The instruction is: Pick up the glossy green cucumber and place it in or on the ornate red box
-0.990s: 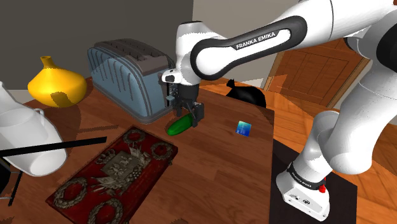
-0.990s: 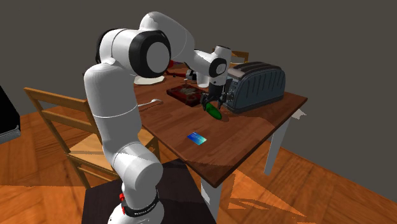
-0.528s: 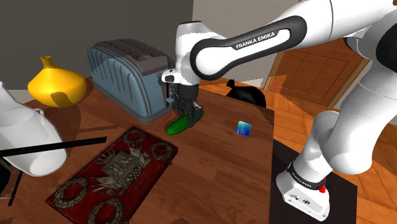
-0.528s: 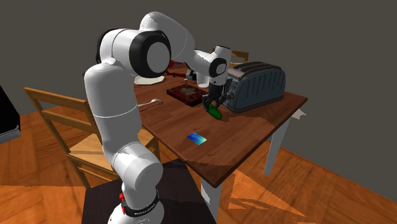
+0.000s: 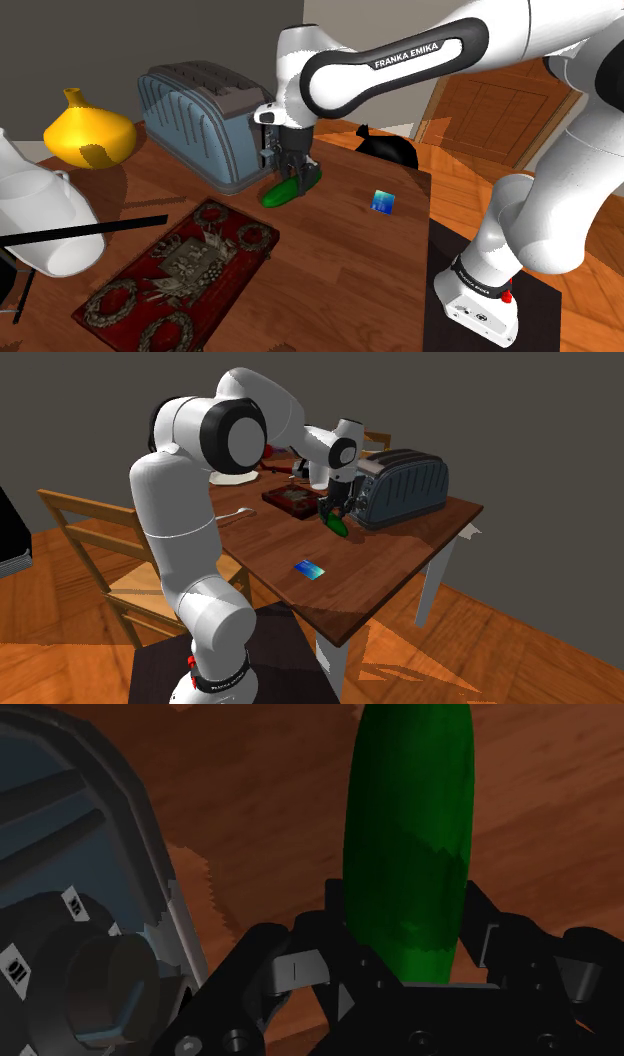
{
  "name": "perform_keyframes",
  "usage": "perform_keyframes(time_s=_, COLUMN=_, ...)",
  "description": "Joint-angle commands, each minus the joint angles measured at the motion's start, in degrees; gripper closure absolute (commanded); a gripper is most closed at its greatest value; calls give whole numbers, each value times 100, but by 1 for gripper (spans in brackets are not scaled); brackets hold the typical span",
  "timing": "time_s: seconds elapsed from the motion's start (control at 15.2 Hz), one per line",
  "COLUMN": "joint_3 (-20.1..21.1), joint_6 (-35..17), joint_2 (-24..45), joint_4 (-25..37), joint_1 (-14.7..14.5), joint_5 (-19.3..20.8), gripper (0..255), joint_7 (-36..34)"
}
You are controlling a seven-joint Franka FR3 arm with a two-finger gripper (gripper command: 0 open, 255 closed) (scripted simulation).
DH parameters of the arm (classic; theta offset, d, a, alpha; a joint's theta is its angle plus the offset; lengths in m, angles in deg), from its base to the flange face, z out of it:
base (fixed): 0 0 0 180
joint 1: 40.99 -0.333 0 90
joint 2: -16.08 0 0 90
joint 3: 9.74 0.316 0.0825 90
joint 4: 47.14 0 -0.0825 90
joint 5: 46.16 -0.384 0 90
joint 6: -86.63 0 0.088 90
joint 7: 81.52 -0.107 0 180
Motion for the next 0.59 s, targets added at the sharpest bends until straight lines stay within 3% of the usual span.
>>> perform_keyframes(time_s=0.0, joint_3=-4, joint_6=155, joint_2=-42, joint_4=113, joint_1=4, joint_5=4, gripper=255, joint_7=-9)
perform_keyframes(time_s=0.53, joint_3=-15, joint_6=754, joint_2=-168, joint_4=588, joint_1=12, joint_5=20, gripper=255, joint_7=-69)
